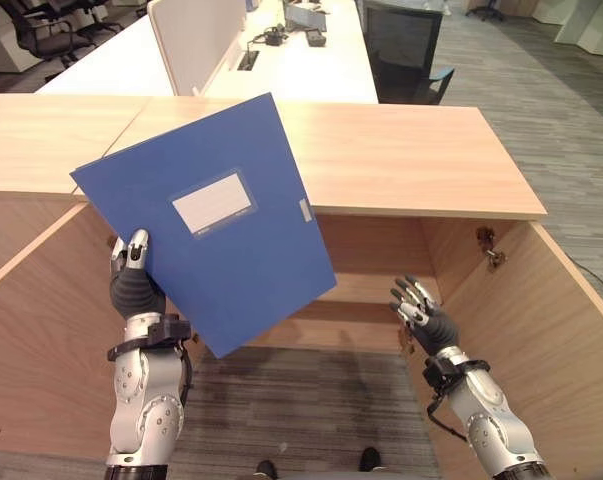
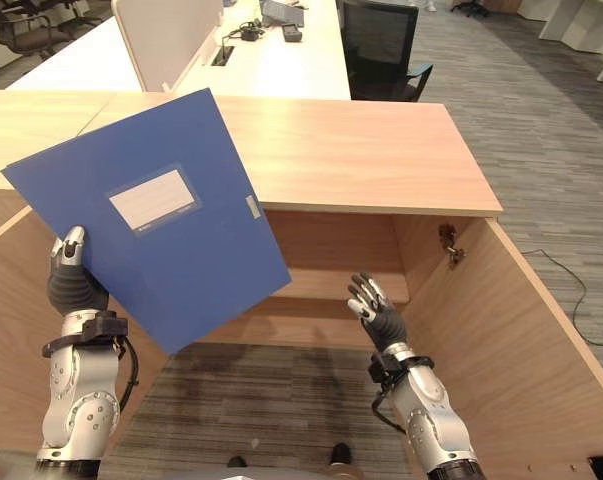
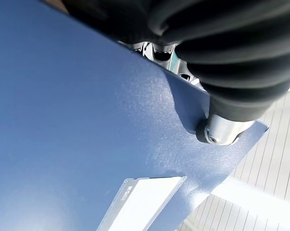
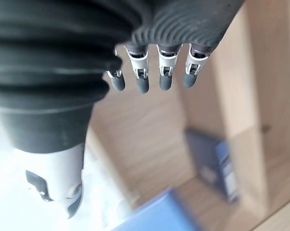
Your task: Put the empty folder in the office cabinet
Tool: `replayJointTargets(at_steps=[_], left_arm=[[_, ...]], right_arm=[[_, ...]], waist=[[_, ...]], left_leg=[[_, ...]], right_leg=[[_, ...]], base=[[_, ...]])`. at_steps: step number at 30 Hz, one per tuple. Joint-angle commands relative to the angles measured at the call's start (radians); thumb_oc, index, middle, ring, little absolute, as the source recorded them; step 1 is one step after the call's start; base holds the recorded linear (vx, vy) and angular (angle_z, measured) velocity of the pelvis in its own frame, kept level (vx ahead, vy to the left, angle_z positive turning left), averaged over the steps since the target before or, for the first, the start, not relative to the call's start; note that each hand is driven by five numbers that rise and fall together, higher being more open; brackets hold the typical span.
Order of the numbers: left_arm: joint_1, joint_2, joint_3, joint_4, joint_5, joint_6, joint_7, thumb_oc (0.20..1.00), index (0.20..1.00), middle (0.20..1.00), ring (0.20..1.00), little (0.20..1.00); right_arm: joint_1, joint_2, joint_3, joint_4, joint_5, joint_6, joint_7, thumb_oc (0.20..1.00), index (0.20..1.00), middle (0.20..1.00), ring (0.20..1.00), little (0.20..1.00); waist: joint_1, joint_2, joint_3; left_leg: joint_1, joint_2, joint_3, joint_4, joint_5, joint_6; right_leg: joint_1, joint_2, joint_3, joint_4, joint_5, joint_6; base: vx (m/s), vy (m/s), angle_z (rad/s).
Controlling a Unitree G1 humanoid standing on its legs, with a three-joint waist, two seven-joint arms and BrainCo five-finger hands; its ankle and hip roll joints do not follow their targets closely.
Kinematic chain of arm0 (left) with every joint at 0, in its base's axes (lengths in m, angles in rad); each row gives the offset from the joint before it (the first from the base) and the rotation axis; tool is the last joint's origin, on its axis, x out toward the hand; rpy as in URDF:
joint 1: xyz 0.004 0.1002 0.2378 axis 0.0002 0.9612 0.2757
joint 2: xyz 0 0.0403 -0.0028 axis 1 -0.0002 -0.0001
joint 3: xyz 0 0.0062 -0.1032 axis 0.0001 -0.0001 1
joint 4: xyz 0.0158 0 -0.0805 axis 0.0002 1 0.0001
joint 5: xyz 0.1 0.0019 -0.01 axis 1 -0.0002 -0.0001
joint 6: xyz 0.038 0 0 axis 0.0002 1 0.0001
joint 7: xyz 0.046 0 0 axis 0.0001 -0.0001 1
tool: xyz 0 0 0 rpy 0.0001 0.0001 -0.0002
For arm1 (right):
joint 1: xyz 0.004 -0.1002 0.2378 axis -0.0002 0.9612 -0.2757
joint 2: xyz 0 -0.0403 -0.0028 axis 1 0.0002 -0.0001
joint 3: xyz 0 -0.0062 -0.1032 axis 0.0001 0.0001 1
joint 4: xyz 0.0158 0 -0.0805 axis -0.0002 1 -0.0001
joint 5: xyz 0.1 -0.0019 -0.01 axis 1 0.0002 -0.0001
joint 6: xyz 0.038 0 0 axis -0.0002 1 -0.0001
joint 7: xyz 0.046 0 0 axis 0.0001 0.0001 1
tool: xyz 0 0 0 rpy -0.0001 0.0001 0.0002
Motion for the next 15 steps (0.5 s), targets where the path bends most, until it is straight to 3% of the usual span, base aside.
replayJointTargets(at_steps=[1,5,10,15], left_arm=[[-0.062,0.029,0.022,-0.045,-0.078,-0.075,-0.063,0.2,0.2,0.2,0.2,0.2],[-0.062,0.011,-0.013,-0.038,-0.135,-0.069,-0.105,0.2,0.2,0.2,0.2,0.2],[-0.055,0.014,-0.024,-0.028,-0.144,-0.065,-0.125,0.2,0.2,0.2,0.2,0.2],[-0.048,0.036,-0.015,-0.02,-0.041,-0.052,-0.11,0.2,0.2,0.2,0.2,0.2]], right_arm=[[-0.072,0.022,-0.032,-0.118,0.138,-0.07,0.095,1.0,1.0,1.0,1.0,1.0],[-0.089,0.027,-0.007,-0.21,0.218,-0.081,0.161,1.0,1.0,1.0,1.0,1.0],[-0.111,0.019,-0.016,-0.268,0.204,-0.107,0.166,1.0,1.0,1.0,1.0,1.0],[-0.138,-0.011,0.002,-0.293,0.136,-0.086,0.176,1.0,1.0,1.0,1.0,1.0]], waist=[[0.014,-0.049,0.0],[0.019,-0.053,0.0],[0.02,-0.056,-0.002],[0.027,-0.061,-0.006]], left_leg=[[0.012,-0.013,-0.058,0.004,-0.092,-0.005],[0.013,-0.013,-0.061,0.004,-0.093,-0.003],[0.012,-0.014,-0.061,0.004,-0.093,0.0],[0.011,-0.011,-0.063,0.004,-0.092,0.002]], right_leg=[[0.062,-0.096,-0.078,0.015,0.025,0.095],[0.064,-0.101,-0.086,0.018,0.028,0.097],[0.061,-0.105,-0.088,0.021,0.035,0.098],[0.056,-0.106,-0.086,0.024,0.041,0.097]], base=[[-0.01,-0.007,0.1],[0.0,-0.004,0.02],[0.0,0.0,0.0],[0.0,0.0,0.0]])
